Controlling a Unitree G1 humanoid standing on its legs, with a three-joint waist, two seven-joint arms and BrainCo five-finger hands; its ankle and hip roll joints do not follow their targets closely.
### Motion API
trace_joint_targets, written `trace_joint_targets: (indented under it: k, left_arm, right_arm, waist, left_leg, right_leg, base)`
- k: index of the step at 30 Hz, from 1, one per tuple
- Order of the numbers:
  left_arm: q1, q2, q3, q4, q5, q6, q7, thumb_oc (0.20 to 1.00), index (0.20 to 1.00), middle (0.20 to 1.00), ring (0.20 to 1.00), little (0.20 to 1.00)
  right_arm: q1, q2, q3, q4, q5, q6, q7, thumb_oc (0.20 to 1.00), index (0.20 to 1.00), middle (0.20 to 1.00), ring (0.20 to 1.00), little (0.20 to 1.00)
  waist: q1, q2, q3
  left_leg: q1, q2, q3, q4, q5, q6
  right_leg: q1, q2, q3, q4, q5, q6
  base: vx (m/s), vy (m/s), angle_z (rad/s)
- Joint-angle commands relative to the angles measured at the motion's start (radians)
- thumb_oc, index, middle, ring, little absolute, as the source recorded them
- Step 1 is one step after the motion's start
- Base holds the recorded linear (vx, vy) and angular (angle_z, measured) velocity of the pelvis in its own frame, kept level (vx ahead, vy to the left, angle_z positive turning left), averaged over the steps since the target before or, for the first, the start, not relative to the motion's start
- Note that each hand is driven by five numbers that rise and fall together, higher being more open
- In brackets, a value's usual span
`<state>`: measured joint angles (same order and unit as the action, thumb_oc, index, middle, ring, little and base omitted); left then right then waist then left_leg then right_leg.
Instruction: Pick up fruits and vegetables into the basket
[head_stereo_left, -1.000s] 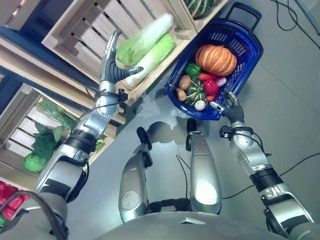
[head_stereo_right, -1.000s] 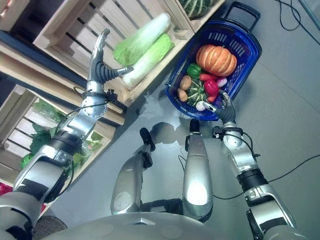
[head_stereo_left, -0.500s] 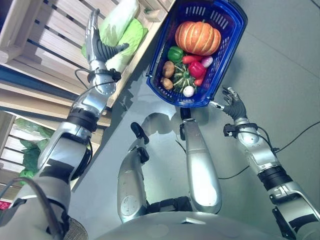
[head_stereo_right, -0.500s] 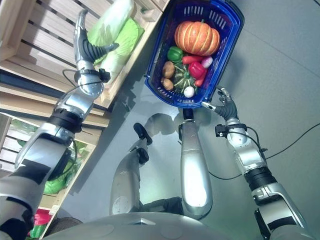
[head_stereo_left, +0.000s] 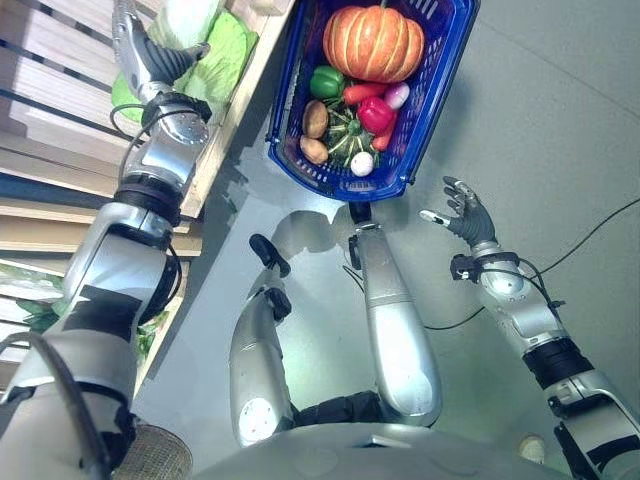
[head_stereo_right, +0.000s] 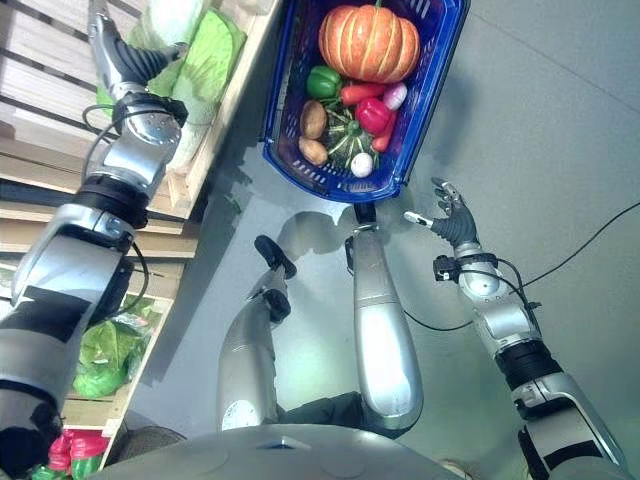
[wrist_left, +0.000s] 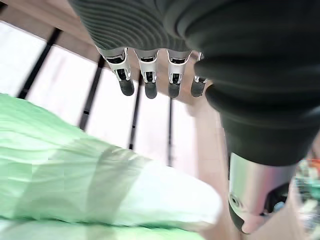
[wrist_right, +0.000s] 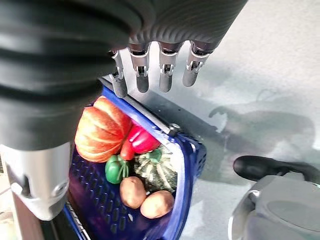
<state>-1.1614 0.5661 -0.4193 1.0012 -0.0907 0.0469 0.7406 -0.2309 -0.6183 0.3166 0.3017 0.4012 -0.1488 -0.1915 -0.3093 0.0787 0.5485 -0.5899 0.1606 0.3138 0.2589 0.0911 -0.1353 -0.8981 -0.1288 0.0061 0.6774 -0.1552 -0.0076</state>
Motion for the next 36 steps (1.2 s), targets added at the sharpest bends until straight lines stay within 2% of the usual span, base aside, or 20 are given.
trace_joint_targets:
  k: [1, 7, 10, 13, 17, 18, 24, 29, 36]
  left_arm:
    - [-0.032, 0.104, 0.035, 0.074, -0.033, 0.038, 0.021, 1.000, 1.000, 1.000, 1.000, 1.000]
    - [-0.060, 0.117, 0.013, 0.149, -0.056, 0.124, -0.007, 1.000, 1.000, 1.000, 1.000, 1.000]
    - [-0.067, 0.113, -0.001, 0.208, -0.101, 0.198, -0.061, 1.000, 1.000, 1.000, 1.000, 1.000]
    - [-0.069, 0.112, -0.012, 0.247, -0.138, 0.230, -0.112, 1.000, 1.000, 1.000, 1.000, 1.000]
    - [-0.070, 0.113, -0.029, 0.283, -0.193, 0.213, -0.191, 1.000, 1.000, 1.000, 1.000, 1.000]
    - [-0.065, 0.110, -0.033, 0.287, -0.230, 0.202, -0.232, 1.000, 1.000, 1.000, 1.000, 1.000]
    - [-0.050, 0.097, -0.034, 0.269, -0.315, 0.130, -0.324, 1.000, 1.000, 1.000, 1.000, 1.000]
    - [-0.048, 0.097, -0.045, 0.228, -0.323, 0.098, -0.323, 1.000, 1.000, 1.000, 1.000, 1.000]
    - [-0.071, 0.102, -0.042, 0.213, -0.394, 0.044, -0.343, 1.000, 1.000, 1.000, 1.000, 1.000]
  right_arm:
    - [0.030, 0.017, 0.014, -0.037, 0.045, -0.038, -0.004, 1.000, 1.000, 1.000, 1.000, 1.000]
    - [0.015, 0.025, 0.023, -0.031, 0.075, -0.014, -0.011, 1.000, 1.000, 1.000, 1.000, 1.000]
    - [0.002, 0.029, 0.029, -0.020, 0.095, -0.003, -0.011, 1.000, 1.000, 1.000, 1.000, 1.000]
    - [-0.007, 0.031, 0.029, -0.022, 0.108, 0.012, -0.010, 1.000, 1.000, 1.000, 1.000, 1.000]
    - [-0.014, 0.027, 0.030, -0.032, 0.130, 0.030, -0.009, 1.000, 1.000, 1.000, 1.000, 1.000]
    - [-0.017, 0.025, 0.030, -0.035, 0.130, 0.035, -0.008, 1.000, 1.000, 1.000, 1.000, 1.000]
    - [-0.023, 0.023, 0.021, -0.047, 0.134, 0.063, -0.003, 1.000, 1.000, 1.000, 1.000, 1.000]
    - [-0.014, 0.007, 0.001, -0.062, 0.134, 0.083, 0.016, 1.000, 1.000, 1.000, 1.000, 1.000]
    - [-0.003, -0.001, 0.001, -0.047, 0.153, 0.061, 0.024, 1.000, 1.000, 1.000, 1.000, 1.000]
  waist:
    - [-0.039, -0.055, -0.029]
    - [-0.042, -0.058, -0.029]
    - [-0.044, -0.058, -0.029]
    - [-0.048, -0.061, -0.029]
    - [-0.052, -0.061, -0.029]
    - [-0.054, -0.060, -0.029]
    - [-0.060, -0.053, -0.029]
    - [-0.068, -0.045, -0.029]
    - [-0.076, -0.044, -0.029]
  left_leg:
    - [-0.101, 0.012, 0.008, 0.244, -0.182, 0.016]
    - [-0.134, 0.020, 0.009, 0.264, -0.189, 0.017]
    - [-0.150, 0.022, 0.010, 0.273, -0.191, 0.015]
    - [-0.162, 0.026, 0.012, 0.281, -0.190, 0.016]
    - [-0.170, 0.027, 0.015, 0.280, -0.189, 0.014]
    - [-0.174, 0.028, 0.018, 0.279, -0.188, 0.014]
    - [-0.189, 0.032, 0.025, 0.286, -0.192, 0.015]
    - [-0.195, 0.032, 0.034, 0.286, -0.192, 0.014]
    - [-0.206, 0.034, 0.037, 0.295, -0.198, 0.014]
  right_leg:
    - [0.009, 0.034, 0.002, -0.039, -0.013, 0.045]
    - [-0.019, 0.036, 0.010, -0.039, -0.006, 0.046]
    - [-0.033, 0.035, 0.013, -0.041, -0.001, 0.048]
    - [-0.043, 0.035, 0.016, -0.040, 0.004, 0.049]
    - [-0.054, 0.039, 0.021, -0.045, 0.010, 0.051]
    - [-0.061, 0.041, 0.024, -0.044, 0.011, 0.051]
    - [-0.082, 0.039, 0.032, -0.039, 0.014, 0.053]
    - [-0.097, 0.039, 0.040, -0.037, 0.018, 0.053]
    - [-0.116, 0.039, 0.049, -0.033, 0.021, 0.051]
  base:
    - [0.00, 0.000, 0.00]
    - [0.00, 0.000, -0.01]
    - [0.00, 0.007, -0.01]
    - [0.00, 0.000, 0.00]
    - [0.00, 0.003, -0.01]
    - [0.01, 0.037, -0.01]
    - [0.01, 0.042, -0.04]
    - [0.02, 0.049, -0.03]
    - [0.01, 0.020, -0.05]
